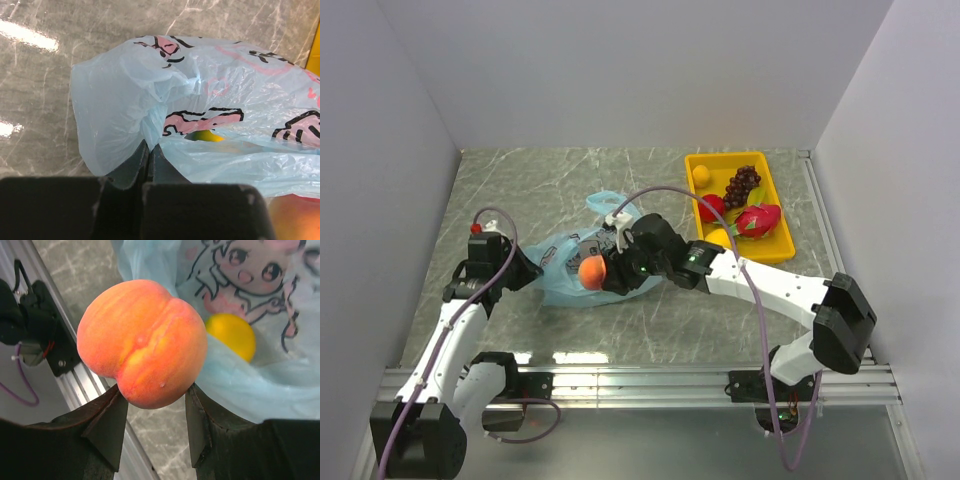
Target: Untie the knot of the plastic bag and take out the fruit
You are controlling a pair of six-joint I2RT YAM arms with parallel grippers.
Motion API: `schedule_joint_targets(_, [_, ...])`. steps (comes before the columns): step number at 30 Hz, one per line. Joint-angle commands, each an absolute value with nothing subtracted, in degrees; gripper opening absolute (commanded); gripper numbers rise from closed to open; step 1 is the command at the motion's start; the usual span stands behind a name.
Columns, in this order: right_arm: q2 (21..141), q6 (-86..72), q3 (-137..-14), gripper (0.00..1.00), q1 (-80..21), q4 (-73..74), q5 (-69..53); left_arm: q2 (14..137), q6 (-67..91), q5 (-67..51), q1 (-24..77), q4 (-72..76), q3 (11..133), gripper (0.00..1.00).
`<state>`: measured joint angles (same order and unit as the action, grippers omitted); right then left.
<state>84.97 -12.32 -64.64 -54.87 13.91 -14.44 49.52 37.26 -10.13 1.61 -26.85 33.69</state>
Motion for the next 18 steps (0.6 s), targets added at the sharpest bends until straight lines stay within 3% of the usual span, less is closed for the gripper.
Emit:
schedule_joint_targets(1, [79.1, -12.4, -64.4, 0.0, -53.8, 13.6, -14.6, 50.4, 35.9, -9.5, 1.8, -24.5, 34.1, 0.01])
schedule_joint_targets(7, [74.0, -12.1, -67.4, 0.0, -42.6, 14.4, -13.9, 51.6, 35.9, -9.1, 1.8, -24.4, 33.9, 0.0])
schedule_joint_targets(12, [72.2, -13.0, -66.7, 0.0, -27.4, 12.8, -10.7, 51.9, 35.4, -10.3, 1.8, -23.8, 33.8, 0.01])
schedule_joint_targets(18, [82.9, -16.5, -69.0, 0.0, -11.4, 10.3, -6.2, 51.2, 34.8, -12.7, 1.8, -22.8, 33.3, 0.0])
